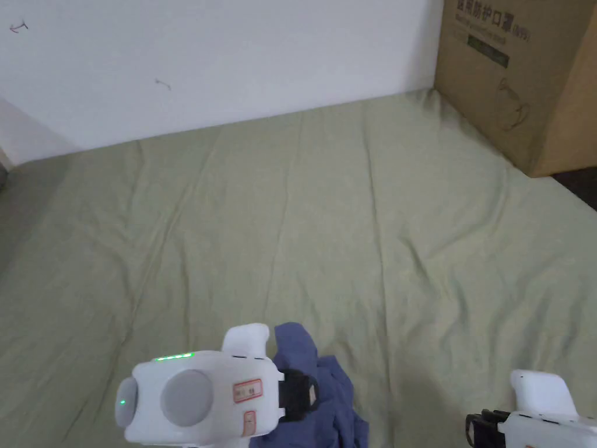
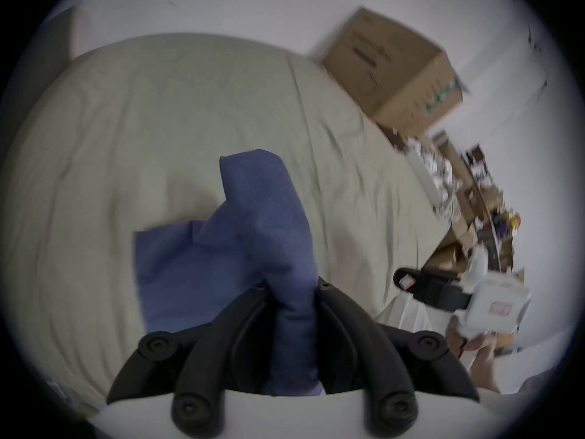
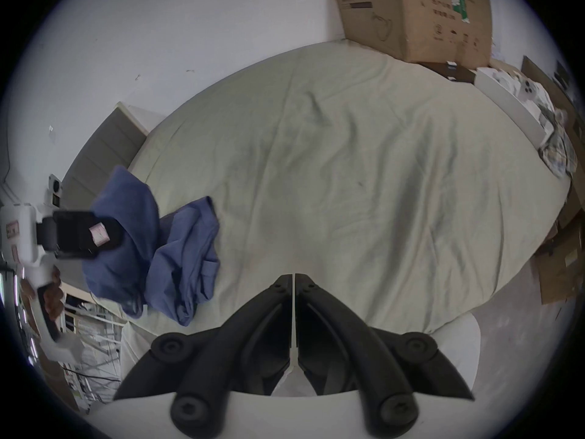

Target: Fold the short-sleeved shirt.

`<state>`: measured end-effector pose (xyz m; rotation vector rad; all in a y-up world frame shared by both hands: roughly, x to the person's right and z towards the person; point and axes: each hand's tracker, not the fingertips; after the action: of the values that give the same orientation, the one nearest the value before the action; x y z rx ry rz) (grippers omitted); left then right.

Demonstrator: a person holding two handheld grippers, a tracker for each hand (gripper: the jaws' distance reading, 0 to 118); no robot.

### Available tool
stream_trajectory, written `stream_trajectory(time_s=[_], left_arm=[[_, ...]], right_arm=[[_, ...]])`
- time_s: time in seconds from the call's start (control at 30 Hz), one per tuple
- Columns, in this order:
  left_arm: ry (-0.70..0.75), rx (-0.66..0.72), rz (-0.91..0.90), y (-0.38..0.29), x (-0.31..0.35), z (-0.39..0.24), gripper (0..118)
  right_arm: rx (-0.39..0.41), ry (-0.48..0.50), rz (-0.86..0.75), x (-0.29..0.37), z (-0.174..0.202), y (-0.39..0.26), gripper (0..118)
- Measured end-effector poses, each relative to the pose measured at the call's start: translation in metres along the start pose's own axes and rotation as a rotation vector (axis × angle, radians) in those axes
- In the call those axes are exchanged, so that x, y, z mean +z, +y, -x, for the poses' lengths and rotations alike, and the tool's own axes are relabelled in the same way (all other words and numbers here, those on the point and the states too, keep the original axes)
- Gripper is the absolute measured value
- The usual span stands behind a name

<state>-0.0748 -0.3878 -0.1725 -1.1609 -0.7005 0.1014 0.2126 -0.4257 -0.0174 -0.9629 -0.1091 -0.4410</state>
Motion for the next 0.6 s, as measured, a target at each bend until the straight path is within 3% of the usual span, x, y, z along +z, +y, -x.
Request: stream_trajectory(time_s=[0.03,0.07,0.13,0.17,0.3,0.33,0.37,0.4,0.43,0.53,0.6], left_arm=[[-0.006,-0.032,0.025,-0.002,-0.012,-0.001,25],[0.005,-0.047,0.061,-0.004,-0.021,-0.001,41],[0.03,-0.043,0.068,-0.004,-0.019,-0.006,85],[0.032,-0.036,0.055,0.0,-0.013,0.001,89],[-0.025,0.063,-0.057,0.006,0.019,0.005,88],[-0.046,0.087,-0.1,0.007,0.028,0.014,83],[-0.053,0.106,-0.146,0.001,0.037,0.015,69],[-0.034,0.117,-0.164,0.001,0.04,0.02,45],[0.009,0.118,-0.158,0.002,0.04,0.026,7],[0.102,0.122,-0.109,-0.006,0.021,0.033,2],[-0.01,0.164,-0.075,-0.011,0.002,0.038,2]], right_arm=[[-0.02,-0.004,-0.002,0.001,-0.005,-0.001,2],[-0.032,-0.005,-0.002,0.001,-0.009,-0.001,2],[-0.047,-0.004,-0.001,0.003,-0.015,-0.002,2],[-0.048,-0.006,-0.004,0.004,-0.017,-0.002,2],[-0.045,-0.01,-0.001,0.001,-0.017,0.0,2],[-0.046,-0.006,0.0,0.0,-0.017,0.0,2],[-0.047,-0.001,0.001,-0.002,-0.016,0.0,2],[-0.046,0.005,0.003,-0.003,-0.014,0.0,2],[-0.042,0.01,0.007,-0.005,-0.012,0.0,2],[-0.014,0.015,0.016,-0.008,-0.005,-0.001,2],[-0.003,0.017,0.016,-0.008,-0.002,-0.001,2]])
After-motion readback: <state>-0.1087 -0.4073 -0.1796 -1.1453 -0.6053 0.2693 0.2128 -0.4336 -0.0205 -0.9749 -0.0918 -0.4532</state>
